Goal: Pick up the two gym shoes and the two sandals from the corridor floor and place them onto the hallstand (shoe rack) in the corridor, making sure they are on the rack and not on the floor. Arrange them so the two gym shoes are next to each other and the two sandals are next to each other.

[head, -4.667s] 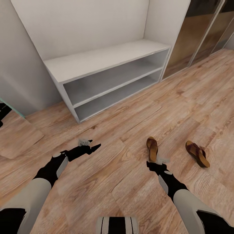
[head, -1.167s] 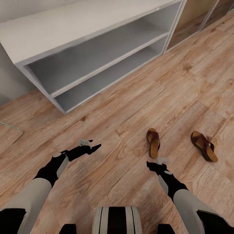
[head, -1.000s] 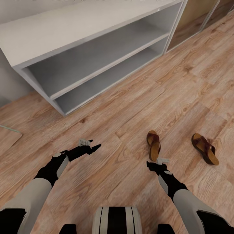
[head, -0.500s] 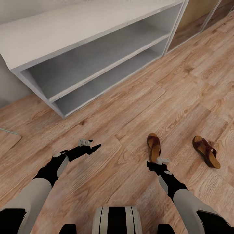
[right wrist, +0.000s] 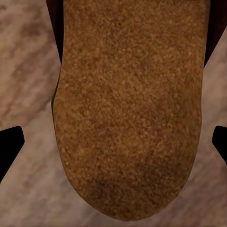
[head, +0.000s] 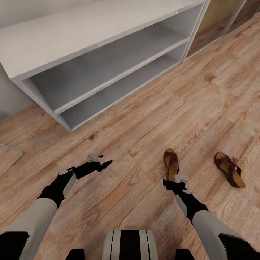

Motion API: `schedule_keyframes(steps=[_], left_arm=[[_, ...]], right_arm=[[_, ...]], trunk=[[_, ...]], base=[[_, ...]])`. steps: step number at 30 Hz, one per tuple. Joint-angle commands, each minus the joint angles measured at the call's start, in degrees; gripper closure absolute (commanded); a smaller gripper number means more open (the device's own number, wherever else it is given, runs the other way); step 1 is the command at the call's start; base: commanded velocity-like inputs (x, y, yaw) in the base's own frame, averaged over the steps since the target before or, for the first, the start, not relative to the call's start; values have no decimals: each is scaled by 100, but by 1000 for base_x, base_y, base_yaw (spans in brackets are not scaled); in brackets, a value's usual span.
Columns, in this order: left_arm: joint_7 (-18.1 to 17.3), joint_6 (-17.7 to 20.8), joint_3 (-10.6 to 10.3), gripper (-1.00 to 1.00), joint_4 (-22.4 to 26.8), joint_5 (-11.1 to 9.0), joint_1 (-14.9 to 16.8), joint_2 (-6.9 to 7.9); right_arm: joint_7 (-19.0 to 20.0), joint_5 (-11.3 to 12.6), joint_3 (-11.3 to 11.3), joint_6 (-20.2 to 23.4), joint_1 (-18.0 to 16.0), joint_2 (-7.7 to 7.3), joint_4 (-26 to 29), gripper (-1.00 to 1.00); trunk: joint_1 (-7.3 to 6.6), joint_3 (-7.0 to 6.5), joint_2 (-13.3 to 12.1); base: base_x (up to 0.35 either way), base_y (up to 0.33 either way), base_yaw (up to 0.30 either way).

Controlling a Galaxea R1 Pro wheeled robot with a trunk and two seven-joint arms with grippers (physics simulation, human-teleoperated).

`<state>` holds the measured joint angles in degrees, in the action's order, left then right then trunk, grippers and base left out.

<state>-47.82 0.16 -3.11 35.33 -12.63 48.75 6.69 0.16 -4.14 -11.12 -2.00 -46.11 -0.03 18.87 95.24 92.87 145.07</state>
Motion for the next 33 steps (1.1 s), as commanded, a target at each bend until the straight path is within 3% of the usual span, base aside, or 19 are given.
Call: schedule_keyframes(steps=[1,18,19,33], left_arm=[[1,2,-32,-100,-2,-46,2,7],[1,2,-32,-100,-2,-46,2,7],[1,2,-32,-100,-1,-46,2,7],[1,2,-32,-100,0,-46,2,7]], right_arm=[[2,-43,-30,-20,-3,3,-6,-100],[2,-43,-39,-20,-3,-5,-6,-100],[2,-43,-39,-20,-3,-5,-9,100],[2,-34,-40,-20,-3,-6,-5,100]], trunk=[[-1,3,1],[-1,3,1],[-1,3,1],[-1,3,1]], base=[[1,0,0],[0,0,0],[0,0,0],[0,0,0]])
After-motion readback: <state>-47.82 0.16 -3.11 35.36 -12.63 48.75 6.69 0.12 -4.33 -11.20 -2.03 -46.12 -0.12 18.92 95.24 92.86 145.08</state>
